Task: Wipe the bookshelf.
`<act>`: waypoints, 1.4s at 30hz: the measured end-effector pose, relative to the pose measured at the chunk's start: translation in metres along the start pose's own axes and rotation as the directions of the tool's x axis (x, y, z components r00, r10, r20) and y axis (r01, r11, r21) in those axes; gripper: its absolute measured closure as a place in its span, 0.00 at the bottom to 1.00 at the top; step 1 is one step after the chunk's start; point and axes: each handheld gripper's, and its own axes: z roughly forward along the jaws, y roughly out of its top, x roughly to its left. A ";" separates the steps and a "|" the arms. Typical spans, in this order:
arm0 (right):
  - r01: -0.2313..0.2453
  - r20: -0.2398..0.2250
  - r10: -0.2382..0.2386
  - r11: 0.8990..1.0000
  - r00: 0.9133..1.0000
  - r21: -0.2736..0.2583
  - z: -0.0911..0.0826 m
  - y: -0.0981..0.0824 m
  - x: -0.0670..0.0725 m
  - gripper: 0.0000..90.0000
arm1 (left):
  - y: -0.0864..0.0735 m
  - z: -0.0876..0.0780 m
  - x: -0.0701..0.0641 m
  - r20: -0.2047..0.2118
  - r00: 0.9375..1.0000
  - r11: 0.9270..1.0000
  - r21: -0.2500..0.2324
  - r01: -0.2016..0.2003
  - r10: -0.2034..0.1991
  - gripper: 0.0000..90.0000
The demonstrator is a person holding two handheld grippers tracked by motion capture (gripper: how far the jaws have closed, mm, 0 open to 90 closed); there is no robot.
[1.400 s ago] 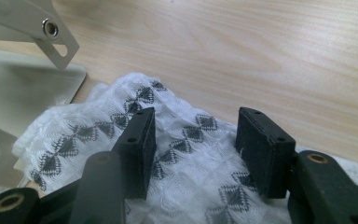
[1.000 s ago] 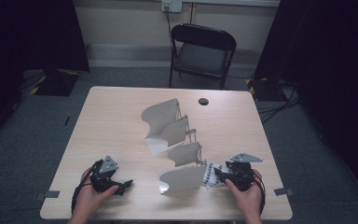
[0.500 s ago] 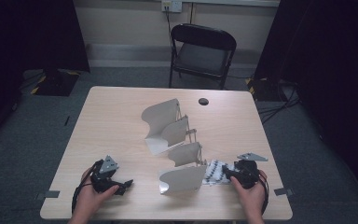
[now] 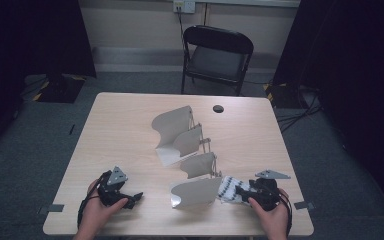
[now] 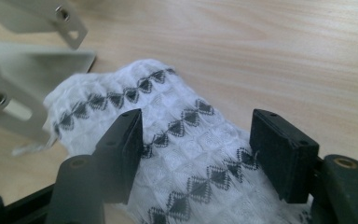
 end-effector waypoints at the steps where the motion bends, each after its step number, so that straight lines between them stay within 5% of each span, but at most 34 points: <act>1: 0.013 -0.001 -0.013 1.000 1.000 0.002 -0.002 -0.002 0.002 0.39 | 0.000 0.000 0.000 0.000 1.000 1.000 -0.002 0.004 -0.004 0.06; 7: 0.060 -0.032 -0.061 0.997 0.998 -0.039 -0.011 -0.001 0.003 0.37 | 0.000 0.001 0.000 -0.001 1.000 1.000 0.000 -0.001 0.001 0.05; 14: 0.107 -0.045 -0.107 0.994 0.993 -0.009 0.003 -0.008 0.007 0.39 | 0.000 0.000 0.000 -0.001 1.000 1.000 0.000 -0.001 0.001 0.05; 18: 0.131 -0.022 -0.130 0.991 0.991 0.011 0.004 -0.008 0.012 0.50 | 0.000 0.000 0.000 -0.001 1.000 1.000 0.002 -0.004 0.004 0.05; 26: 0.104 -0.040 -0.103 0.994 0.994 0.027 0.001 -0.008 0.015 0.80 | 0.000 0.000 0.000 -0.001 1.000 1.000 0.002 -0.004 0.004 0.05; 42: 0.062 -0.025 -0.062 0.998 0.998 0.002 -0.009 0.003 0.011 0.86 | 0.000 0.000 0.000 -0.001 1.000 1.000 0.002 -0.004 0.004 0.05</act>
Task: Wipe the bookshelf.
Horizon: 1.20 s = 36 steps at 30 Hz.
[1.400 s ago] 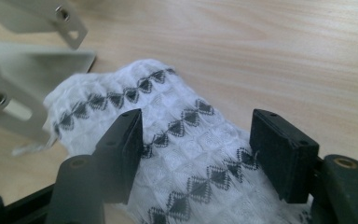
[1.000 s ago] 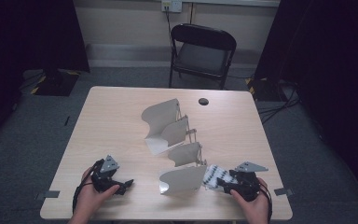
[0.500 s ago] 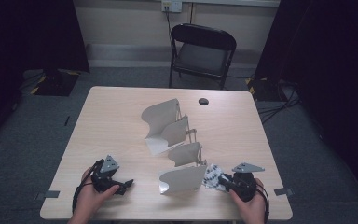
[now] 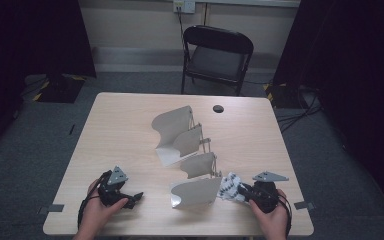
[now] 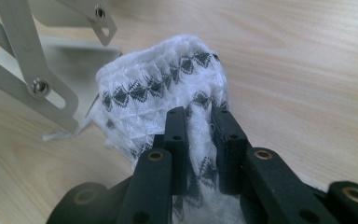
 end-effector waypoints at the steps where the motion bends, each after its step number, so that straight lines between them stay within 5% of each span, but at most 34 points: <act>1: -0.004 -0.001 0.004 1.000 1.000 -0.003 -0.002 0.001 0.000 0.86 | 0.000 0.000 0.000 0.000 1.000 1.000 0.000 0.000 0.000 0.05; 25: 0.042 0.030 -0.040 0.996 0.999 -0.085 -0.044 0.053 -0.002 0.88 | 0.000 0.000 0.000 0.000 1.000 1.000 0.000 0.000 0.000 0.05; 36: -0.026 0.046 0.030 0.996 0.998 -0.091 -0.042 0.050 -0.019 0.90 | 0.000 0.000 0.000 0.000 1.000 1.000 -0.002 0.002 -0.002 0.05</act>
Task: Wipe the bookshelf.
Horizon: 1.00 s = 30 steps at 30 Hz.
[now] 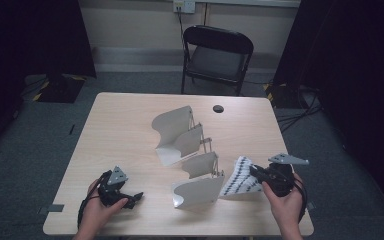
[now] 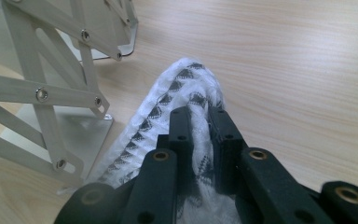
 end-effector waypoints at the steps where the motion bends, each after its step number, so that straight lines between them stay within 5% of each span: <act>1: -0.005 0.002 0.005 1.000 1.000 0.000 0.000 -0.001 -0.002 0.90 | 0.000 0.000 0.000 0.000 1.000 1.000 0.001 -0.002 0.002 0.05; 10: -0.013 -0.017 0.013 1.000 1.000 0.005 0.001 -0.005 0.001 0.90 | 0.000 0.000 0.000 0.000 1.000 1.000 0.002 -0.002 0.002 0.05; 15: 0.000 -0.047 0.002 0.999 0.999 0.048 0.027 -0.023 0.014 0.88 | 0.000 0.000 0.000 0.000 1.000 1.000 -0.002 0.002 -0.002 0.05; 17: -0.001 -0.038 0.003 0.998 0.999 0.057 0.035 -0.031 0.017 0.79 | 0.000 0.000 0.000 0.000 1.000 1.000 -0.002 0.002 -0.002 0.05; 18: -0.013 -0.038 0.016 0.998 0.999 0.055 0.039 -0.034 0.017 0.63 | 0.000 0.000 0.000 0.000 1.000 1.000 -0.002 0.002 -0.002 0.06; 26: 0.069 -0.090 -0.069 0.998 0.994 0.000 0.035 -0.033 0.031 0.39 | 0.000 0.000 0.000 0.000 1.000 1.000 -0.002 0.002 -0.002 0.05; 30: 0.096 -0.094 -0.093 0.995 0.991 0.032 0.043 -0.042 0.039 0.35 | 0.000 0.000 0.000 0.000 1.000 1.000 -0.002 0.002 -0.002 0.05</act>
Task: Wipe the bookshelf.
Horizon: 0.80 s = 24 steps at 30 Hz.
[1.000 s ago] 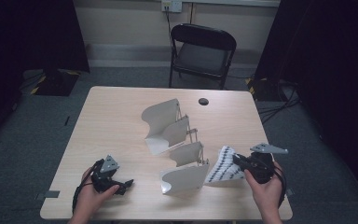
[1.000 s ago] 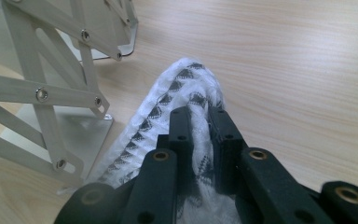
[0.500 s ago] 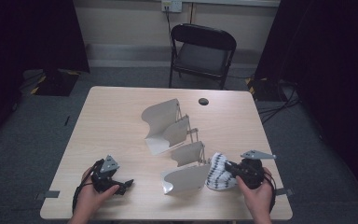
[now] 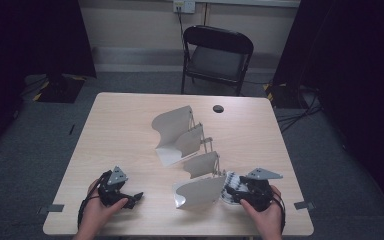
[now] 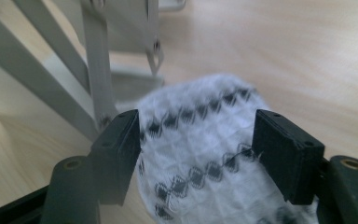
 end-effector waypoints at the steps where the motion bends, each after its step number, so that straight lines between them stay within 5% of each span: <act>1: 0.011 0.002 -0.011 1.000 1.000 0.017 0.005 -0.003 0.001 0.35 | 0.000 0.000 0.000 0.000 1.000 1.000 0.000 0.000 0.000 0.05; 4: 0.052 -0.002 -0.052 0.996 0.999 0.071 0.021 -0.012 0.006 0.31 | 0.000 0.000 0.000 0.000 1.000 1.000 0.000 0.000 0.000 0.06; 9: 0.124 0.059 -0.130 0.987 0.990 0.102 0.025 -0.014 0.018 0.35 | 0.000 0.000 0.000 0.001 1.000 1.000 0.000 0.000 0.000 0.06; 10: 0.156 0.056 -0.163 0.982 0.985 0.103 0.026 -0.013 0.023 0.46 | 0.000 0.000 0.000 0.001 1.000 1.000 0.000 0.000 0.000 0.06; 15: 0.153 0.059 -0.160 0.982 0.985 0.107 0.027 -0.011 0.028 0.61 | 0.000 0.000 0.000 0.000 1.000 1.000 0.000 0.000 0.000 0.06; 18: 0.140 0.054 -0.147 0.984 0.988 0.113 0.025 -0.009 0.027 0.86 | 0.000 0.000 0.000 0.000 1.000 1.000 0.000 0.000 0.000 0.05; 24: 0.081 0.006 -0.082 0.991 0.997 0.107 0.023 -0.008 0.025 0.91 | 0.000 0.000 0.000 0.001 1.000 1.000 0.000 0.001 -0.001 0.05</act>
